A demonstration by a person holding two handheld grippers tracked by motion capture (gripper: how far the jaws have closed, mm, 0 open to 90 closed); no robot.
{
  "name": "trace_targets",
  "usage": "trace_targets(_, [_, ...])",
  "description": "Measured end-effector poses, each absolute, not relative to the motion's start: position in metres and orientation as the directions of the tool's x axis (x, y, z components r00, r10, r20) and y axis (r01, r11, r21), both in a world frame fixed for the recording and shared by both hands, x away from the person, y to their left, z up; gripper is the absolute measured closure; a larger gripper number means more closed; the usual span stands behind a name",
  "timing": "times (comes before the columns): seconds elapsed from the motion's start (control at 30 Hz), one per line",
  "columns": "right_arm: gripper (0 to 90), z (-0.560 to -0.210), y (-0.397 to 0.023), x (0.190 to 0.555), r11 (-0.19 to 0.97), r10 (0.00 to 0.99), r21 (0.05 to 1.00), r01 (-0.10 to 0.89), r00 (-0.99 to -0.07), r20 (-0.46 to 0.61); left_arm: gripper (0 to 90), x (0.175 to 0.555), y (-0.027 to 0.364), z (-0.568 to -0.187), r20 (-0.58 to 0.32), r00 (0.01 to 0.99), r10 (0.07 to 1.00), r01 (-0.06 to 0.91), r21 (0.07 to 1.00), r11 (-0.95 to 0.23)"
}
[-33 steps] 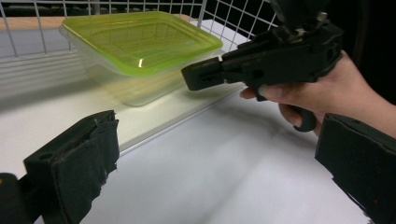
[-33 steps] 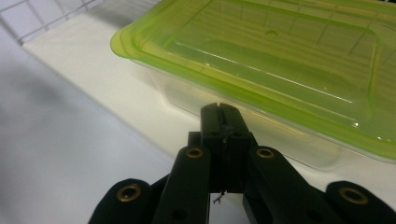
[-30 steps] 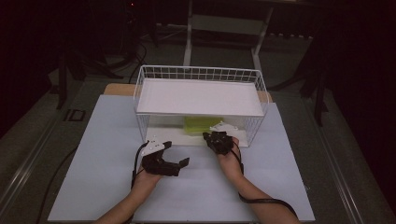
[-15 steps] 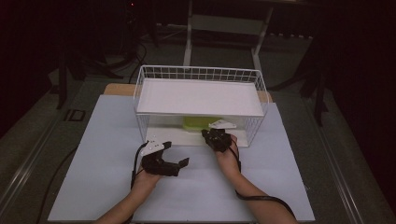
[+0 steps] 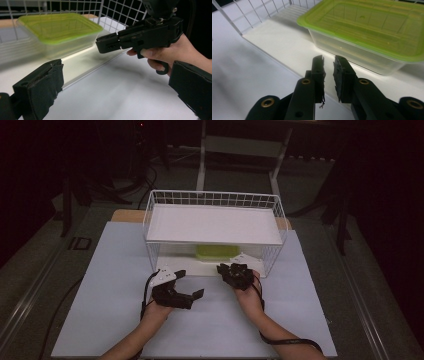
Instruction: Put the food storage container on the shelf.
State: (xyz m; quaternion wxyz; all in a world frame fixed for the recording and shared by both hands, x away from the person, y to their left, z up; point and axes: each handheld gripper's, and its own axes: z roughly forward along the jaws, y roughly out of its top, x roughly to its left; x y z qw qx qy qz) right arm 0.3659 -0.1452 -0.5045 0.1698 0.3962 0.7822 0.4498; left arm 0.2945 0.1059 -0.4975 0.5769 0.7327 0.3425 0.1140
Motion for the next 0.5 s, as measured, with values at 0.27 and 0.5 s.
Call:
trace_targets(0.27, [46.6, -0.488, -0.156, 0.349, 0.281, 0.743, 0.867, 0.411, -0.665, 0.075, 0.3, 0.292, 0.104, -0.487, -0.222, 0.766, 0.603, 0.358, 0.927, -0.114])
trace_targets(0.5, [24.2, -0.475, -0.169, 0.333, 0.271, 0.721, 0.883, 0.383, -0.689, 0.077, 0.3, 0.286, 0.104, -0.477, -0.202, 0.788, 0.582, 0.336, 0.932, -0.132])
